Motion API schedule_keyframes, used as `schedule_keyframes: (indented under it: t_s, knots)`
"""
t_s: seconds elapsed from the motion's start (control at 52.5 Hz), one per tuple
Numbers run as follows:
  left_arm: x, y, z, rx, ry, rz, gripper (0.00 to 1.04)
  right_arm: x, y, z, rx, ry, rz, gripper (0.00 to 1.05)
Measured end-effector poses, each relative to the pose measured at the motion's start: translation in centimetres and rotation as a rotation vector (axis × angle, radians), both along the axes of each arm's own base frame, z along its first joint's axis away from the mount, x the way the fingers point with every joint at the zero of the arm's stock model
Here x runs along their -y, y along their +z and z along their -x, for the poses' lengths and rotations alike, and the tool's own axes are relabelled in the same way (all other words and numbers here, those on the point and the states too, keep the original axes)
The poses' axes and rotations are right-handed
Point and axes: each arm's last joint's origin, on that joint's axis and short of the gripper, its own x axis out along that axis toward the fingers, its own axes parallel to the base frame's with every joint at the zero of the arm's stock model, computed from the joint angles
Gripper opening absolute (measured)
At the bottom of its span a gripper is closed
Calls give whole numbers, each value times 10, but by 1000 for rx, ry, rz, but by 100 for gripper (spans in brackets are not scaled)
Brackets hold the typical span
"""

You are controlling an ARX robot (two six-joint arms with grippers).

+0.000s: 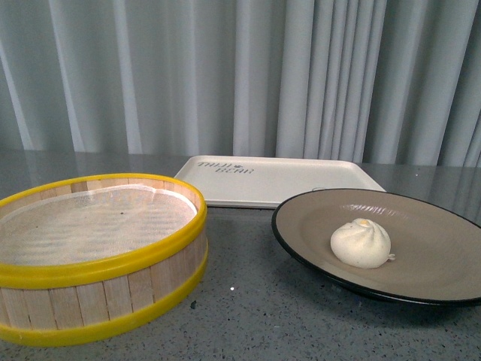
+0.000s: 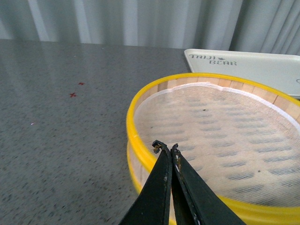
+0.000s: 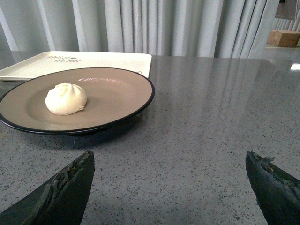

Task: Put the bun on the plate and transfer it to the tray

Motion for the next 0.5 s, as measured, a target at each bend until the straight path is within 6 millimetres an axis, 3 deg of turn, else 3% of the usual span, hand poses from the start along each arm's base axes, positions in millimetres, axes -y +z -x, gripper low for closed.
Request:
schedule_keyframes:
  t_s: [0.495]
  knots:
    - [-4, -20, 43, 2, 16, 0, 4, 0, 0, 0, 0, 0, 0, 96]
